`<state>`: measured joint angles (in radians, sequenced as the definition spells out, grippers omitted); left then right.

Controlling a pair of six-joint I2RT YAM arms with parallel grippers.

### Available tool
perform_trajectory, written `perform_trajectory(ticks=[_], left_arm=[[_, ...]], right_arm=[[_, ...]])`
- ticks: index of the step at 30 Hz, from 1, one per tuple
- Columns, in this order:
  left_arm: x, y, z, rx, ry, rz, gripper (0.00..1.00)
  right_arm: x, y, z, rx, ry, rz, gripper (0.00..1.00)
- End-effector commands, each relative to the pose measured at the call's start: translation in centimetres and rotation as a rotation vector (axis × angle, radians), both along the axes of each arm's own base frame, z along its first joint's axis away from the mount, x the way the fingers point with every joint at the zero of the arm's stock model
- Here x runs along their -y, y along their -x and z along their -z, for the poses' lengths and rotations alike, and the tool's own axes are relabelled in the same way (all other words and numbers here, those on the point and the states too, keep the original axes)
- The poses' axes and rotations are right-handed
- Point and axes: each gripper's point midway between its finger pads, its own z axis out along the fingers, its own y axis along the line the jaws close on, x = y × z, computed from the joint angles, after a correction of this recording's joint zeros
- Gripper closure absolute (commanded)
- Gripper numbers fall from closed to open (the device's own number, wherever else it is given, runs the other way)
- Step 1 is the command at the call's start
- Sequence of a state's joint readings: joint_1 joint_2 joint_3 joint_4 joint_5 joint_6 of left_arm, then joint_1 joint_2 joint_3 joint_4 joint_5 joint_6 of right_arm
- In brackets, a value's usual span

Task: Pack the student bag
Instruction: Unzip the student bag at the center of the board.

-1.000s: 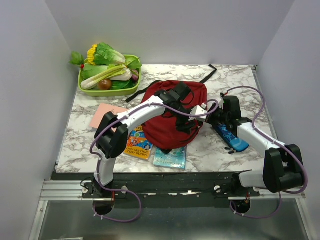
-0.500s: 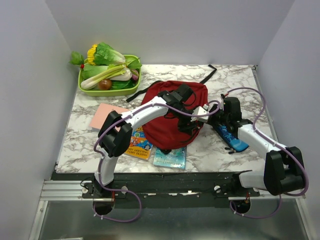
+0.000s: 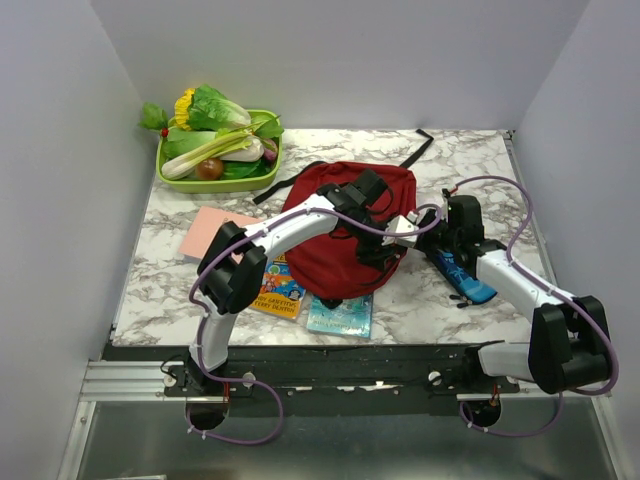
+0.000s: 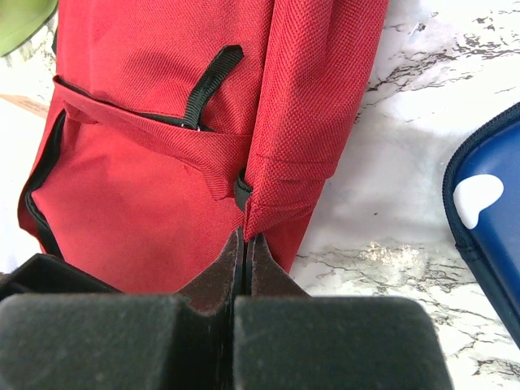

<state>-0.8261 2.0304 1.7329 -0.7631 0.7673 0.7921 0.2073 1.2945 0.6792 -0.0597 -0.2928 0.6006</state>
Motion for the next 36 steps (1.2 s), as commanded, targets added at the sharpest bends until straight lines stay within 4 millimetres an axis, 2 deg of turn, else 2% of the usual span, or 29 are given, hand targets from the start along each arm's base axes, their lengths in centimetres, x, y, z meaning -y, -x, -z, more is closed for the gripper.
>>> perform_trajectory(ticks=[1,5,14,23,27,31,36], left_arm=[[-0.6,0.6,2.4,-0.014,-0.051,0.040,0.47],[-0.7,0.4,3.3,-0.005,-0.065,0.044,0.50],[-0.2,-0.6,2.7,0.034,-0.043,0.027,0.56],[0.2,-1.1,2.4,0.033,-0.024,0.004,0.81],[0.4,-1.9,2.3,0.059,-0.016,-0.041,0.99],[0.5,-2.2,2.0,0.084,-0.009,-0.055,1.00],[0.0,-1.6,0.1,0.087,0.010,-0.057,1.00]], right_arm=[[0.0,-0.4,-1.6,0.067,-0.012,-0.011,0.99],[-0.1,-0.3,-2.0,0.077,-0.012,-0.017,1.00],[-0.2,0.1,-1.8,0.072,-0.021,-0.028,0.99],[-0.2,0.6,-1.4,0.064,-0.023,-0.033,1.00],[-0.2,0.7,-1.2,0.058,-0.023,-0.032,1.00],[-0.1,0.5,-1.3,0.059,-0.023,-0.027,0.99],[0.1,-0.1,-1.1,0.051,-0.008,-0.004,1.00]])
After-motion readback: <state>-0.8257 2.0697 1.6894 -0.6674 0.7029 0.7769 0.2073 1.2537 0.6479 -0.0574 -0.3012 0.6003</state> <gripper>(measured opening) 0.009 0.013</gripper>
